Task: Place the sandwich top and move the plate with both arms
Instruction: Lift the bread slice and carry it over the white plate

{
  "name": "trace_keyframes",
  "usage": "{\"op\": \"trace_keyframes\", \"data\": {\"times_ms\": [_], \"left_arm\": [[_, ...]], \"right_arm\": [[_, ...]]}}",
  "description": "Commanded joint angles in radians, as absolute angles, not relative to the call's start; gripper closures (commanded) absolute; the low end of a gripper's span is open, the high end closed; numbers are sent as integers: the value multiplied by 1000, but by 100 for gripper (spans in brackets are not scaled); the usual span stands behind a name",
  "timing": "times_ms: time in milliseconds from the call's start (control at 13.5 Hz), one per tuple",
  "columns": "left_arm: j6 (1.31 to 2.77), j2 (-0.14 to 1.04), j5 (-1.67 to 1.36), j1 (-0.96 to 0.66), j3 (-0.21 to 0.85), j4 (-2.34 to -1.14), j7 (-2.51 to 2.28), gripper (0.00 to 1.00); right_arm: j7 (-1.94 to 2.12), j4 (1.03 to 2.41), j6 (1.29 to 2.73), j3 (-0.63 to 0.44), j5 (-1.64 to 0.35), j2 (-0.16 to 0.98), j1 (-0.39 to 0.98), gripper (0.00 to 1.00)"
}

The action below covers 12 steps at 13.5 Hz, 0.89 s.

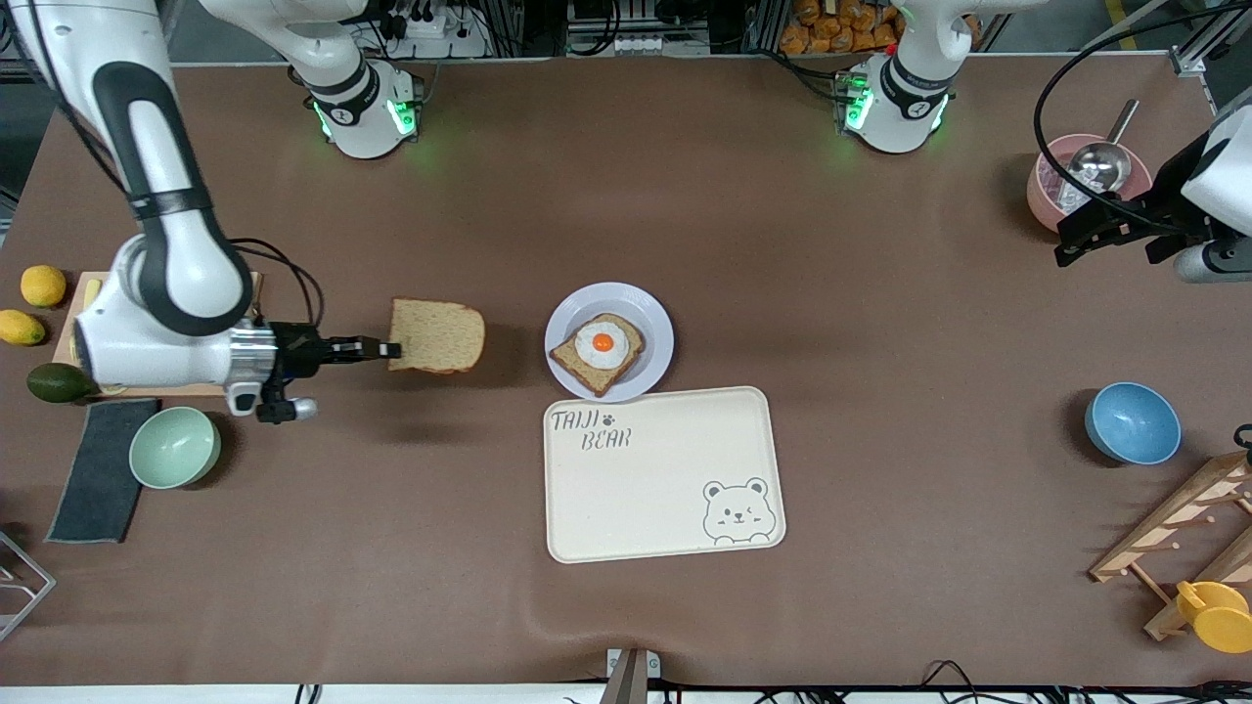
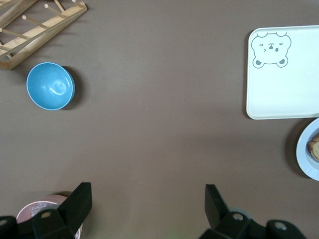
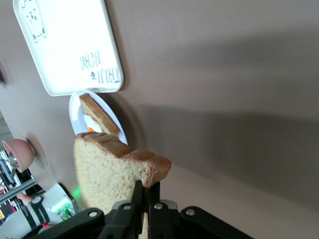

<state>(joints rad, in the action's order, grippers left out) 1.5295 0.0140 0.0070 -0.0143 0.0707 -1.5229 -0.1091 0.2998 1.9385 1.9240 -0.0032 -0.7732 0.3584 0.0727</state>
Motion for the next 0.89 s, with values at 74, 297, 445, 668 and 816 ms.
{"op": "trace_keyframes", "data": {"times_ms": [74, 297, 445, 668, 816], "left_arm": [[1532, 17, -11, -14, 72, -1514, -101, 0], [1531, 17, -12, -14, 72, -1516, -101, 0], [1531, 17, -11, -14, 72, -1517, -101, 0], [1523, 14, -9, -12, 71, -1517, -100, 0], [1514, 6, -9, -3, 69, -1514, -100, 0]], "right_arm": [[276, 2037, 2055, -17, -914, 316, 185, 100], [272, 2051, 2117, -15, -985, 325, 244, 100], [270, 2057, 2164, -15, -1005, 331, 273, 100], [253, 2065, 2225, -15, -1104, 350, 343, 100], [221, 2063, 2327, -15, -1126, 367, 426, 100]]}}
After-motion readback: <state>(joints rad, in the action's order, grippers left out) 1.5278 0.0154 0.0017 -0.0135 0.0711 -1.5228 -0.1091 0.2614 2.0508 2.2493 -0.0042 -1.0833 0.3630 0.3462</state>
